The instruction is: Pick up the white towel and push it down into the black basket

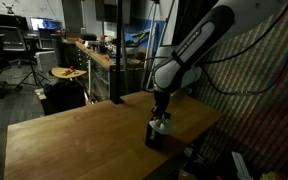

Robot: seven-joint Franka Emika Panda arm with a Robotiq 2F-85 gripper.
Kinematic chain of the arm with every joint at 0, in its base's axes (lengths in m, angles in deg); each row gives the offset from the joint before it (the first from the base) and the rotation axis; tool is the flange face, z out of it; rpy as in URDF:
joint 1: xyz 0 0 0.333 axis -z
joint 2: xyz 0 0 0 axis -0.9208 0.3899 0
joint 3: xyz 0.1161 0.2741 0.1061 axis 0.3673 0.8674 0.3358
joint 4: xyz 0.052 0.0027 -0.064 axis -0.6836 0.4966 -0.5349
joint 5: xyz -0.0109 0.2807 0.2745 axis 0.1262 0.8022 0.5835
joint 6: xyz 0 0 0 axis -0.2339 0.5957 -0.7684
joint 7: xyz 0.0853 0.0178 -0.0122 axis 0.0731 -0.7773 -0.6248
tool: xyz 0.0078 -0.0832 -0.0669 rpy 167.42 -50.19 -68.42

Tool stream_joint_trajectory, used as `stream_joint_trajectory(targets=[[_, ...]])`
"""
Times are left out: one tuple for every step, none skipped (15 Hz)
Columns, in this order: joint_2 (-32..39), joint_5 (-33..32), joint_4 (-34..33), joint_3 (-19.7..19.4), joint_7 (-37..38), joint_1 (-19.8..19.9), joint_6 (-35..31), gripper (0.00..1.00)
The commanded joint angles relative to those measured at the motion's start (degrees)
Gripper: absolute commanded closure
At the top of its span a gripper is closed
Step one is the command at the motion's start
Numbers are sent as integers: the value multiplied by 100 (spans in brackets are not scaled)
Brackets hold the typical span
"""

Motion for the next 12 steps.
stream_joint_trajectory(targets=[[44,448,193,185,-174,96,-232,95],[85,588,213,222,-216,100,-251,95],[143,761,221,271,-277,108,-284,95],[196,925,218,322,-343,119,-315,95],[262,1080,196,375,-411,132,-333,95],[313,1214,170,426,-472,143,-346,95],[350,1317,151,468,-527,156,-375,95],[381,1356,125,488,-534,160,-377,94],[382,1405,119,506,-559,172,-385,94],[377,1438,106,510,-557,184,-383,94],[366,1437,95,500,-552,195,-389,94],[350,1436,77,489,-549,211,-386,94]])
